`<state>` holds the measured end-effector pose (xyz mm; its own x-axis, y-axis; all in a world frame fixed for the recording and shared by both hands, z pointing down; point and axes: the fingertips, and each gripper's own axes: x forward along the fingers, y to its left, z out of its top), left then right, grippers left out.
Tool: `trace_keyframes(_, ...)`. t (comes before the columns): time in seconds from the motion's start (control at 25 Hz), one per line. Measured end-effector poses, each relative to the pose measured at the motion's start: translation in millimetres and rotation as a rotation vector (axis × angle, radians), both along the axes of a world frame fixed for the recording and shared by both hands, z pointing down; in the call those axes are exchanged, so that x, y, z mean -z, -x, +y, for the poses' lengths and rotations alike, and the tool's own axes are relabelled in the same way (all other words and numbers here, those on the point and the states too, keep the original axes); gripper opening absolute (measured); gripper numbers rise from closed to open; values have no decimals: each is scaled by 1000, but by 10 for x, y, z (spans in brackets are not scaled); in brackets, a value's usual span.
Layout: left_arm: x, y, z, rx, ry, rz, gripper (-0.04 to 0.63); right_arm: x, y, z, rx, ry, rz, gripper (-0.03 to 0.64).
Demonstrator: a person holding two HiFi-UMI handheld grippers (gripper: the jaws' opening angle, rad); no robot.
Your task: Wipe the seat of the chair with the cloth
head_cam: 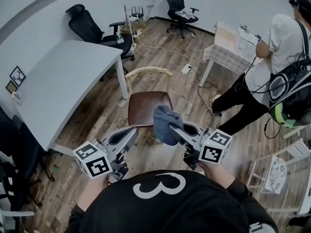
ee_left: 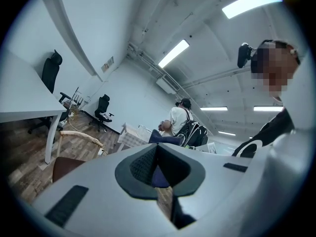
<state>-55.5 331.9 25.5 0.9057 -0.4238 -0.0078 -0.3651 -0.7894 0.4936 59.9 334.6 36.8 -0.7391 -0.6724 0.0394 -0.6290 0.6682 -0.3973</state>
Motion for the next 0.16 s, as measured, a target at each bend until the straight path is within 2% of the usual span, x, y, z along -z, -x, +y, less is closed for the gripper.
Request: trace_keyframes(0.16,-9,-109,-45,13,12,18,12,-25,-63,-18,17,9,13,61)
